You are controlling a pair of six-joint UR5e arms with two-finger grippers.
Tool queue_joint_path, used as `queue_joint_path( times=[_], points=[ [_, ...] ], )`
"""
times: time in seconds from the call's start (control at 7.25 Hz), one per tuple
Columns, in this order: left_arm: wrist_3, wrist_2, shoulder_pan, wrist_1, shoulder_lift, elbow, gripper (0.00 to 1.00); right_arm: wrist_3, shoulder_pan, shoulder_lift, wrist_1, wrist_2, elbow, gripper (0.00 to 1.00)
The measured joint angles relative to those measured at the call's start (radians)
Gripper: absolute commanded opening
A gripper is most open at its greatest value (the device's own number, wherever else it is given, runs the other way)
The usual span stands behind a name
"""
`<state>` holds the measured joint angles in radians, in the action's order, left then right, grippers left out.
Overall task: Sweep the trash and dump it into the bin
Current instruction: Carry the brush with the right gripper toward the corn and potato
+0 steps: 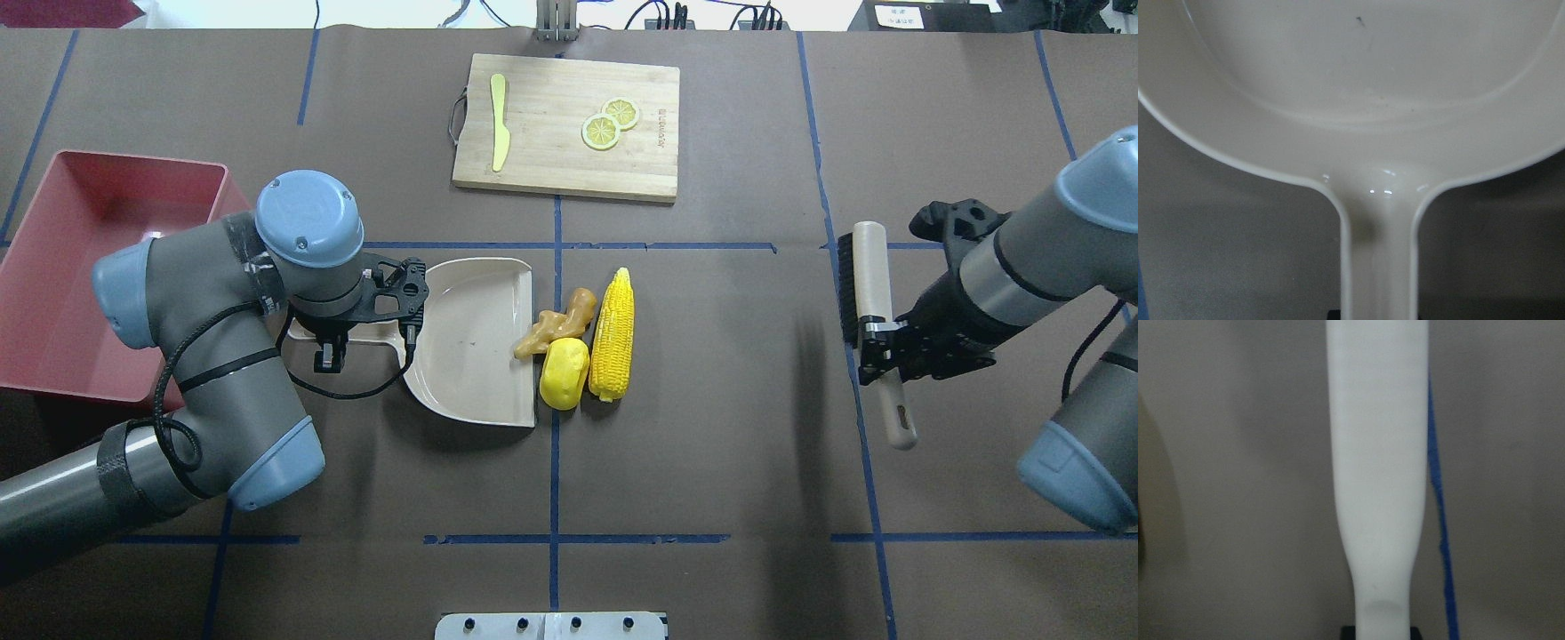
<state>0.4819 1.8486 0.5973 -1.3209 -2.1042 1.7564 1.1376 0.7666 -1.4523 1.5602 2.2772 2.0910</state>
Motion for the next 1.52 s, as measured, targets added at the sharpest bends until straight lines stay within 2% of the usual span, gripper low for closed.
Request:
queue_joint_path(
  times=[0.41,0.83,1.1,1.52],
  points=[
    [0.0,0.0,-0.003,0.003,0.001,-0.001,0.0,0.087,-0.105,0.142,0.012,-0.067,-0.094,0.0],
    [0.0,0.0,-0.004,0.002,0.0,-0.005,0.0,0.081,-0.192,0.289,0.202,-0.182,-0.142,0.0],
    [0.0,-0.001,-0.005,0.001,-0.001,-0.009,0.0,0.053,-0.246,0.326,0.248,-0.267,-0.155,0.0],
    [-0.001,-0.003,-0.005,0.0,-0.001,-0.01,0.0,0.033,-0.294,0.379,0.255,-0.302,-0.226,0.0]
  ],
)
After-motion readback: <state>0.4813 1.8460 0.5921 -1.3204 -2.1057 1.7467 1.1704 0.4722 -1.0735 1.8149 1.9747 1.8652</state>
